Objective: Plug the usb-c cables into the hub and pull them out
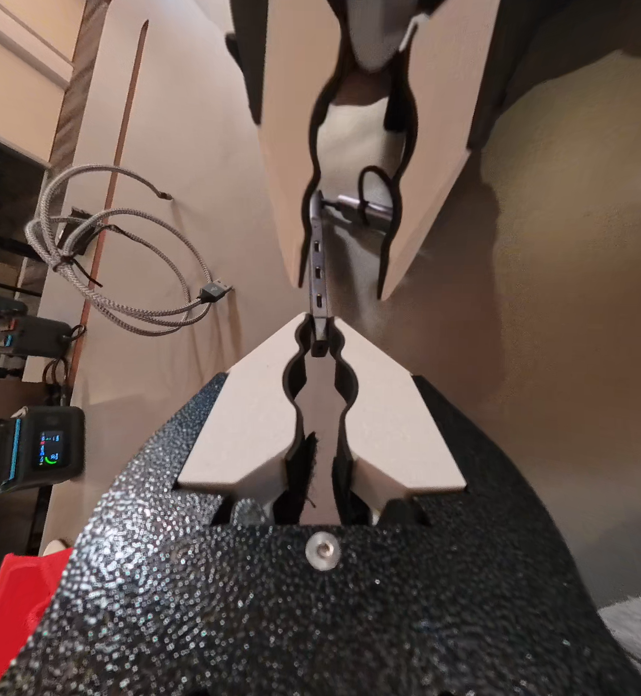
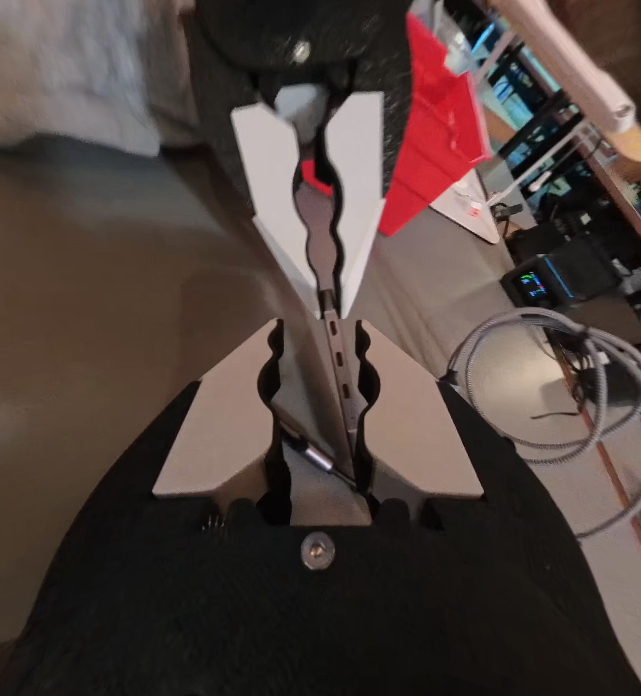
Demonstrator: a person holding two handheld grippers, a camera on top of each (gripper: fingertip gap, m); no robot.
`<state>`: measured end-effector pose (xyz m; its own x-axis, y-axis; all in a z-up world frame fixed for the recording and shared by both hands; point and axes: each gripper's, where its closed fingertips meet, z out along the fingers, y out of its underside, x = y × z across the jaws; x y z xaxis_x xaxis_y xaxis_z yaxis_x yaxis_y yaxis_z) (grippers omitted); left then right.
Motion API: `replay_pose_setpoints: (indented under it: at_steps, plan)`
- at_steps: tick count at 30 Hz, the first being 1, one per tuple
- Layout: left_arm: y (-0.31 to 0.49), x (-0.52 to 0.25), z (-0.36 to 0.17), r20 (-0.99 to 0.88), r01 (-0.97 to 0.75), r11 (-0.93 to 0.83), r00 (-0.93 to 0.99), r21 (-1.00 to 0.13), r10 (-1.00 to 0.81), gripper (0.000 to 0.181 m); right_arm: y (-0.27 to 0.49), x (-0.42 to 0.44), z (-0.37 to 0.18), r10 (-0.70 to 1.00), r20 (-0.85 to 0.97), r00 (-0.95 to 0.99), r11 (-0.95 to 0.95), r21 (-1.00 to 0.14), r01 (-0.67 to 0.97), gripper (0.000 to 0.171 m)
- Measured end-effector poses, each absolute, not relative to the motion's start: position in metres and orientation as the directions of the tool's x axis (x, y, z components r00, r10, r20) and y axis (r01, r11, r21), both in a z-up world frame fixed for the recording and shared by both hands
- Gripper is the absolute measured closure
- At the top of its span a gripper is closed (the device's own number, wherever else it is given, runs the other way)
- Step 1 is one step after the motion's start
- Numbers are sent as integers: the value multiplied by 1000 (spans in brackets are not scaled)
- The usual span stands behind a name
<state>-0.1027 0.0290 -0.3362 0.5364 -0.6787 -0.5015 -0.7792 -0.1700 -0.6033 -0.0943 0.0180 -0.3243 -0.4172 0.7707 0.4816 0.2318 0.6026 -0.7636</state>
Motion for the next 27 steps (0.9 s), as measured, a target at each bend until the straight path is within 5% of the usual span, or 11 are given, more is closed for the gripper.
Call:
replay_pose_setpoints:
  at_steps: [6, 10, 15, 19, 22, 25, 27]
  plan:
    - [30, -101, -333, -537, -800, -160, 520, -578, -664, 175, 42, -91, -312, 792, 523, -315, 605, -742, 290, 137]
    - [26, -89, -317, -530, -762, -92, 527, -641, -664, 175, 61, -83, -339, 734, 584, -347, 677, -588, 443, 159]
    - [25, -84, -313, -432, -666, -97, 580, -739, -691, 175, 57, -78, -342, 738, 546, -397, 675, -598, 431, 164]
    - [22, -79, -317, -309, -597, -152, 596, -788, -741, 146, 53, -75, -339, 749, 515, -416, 659, -638, 398, 164]
    - [24, -77, -326, -369, -656, -128, 564, -744, -739, 147, 48, -74, -335, 751, 502, -429, 653, -659, 373, 165]
    - [30, -75, -326, -412, -668, -102, 565, -737, -715, 174, 45, -74, -338, 742, 500, -447, 664, -644, 380, 165]
    - [31, -76, -326, -456, -689, -66, 544, -721, -705, 174, 45, -74, -339, 745, 495, -447, 660, -646, 384, 165]
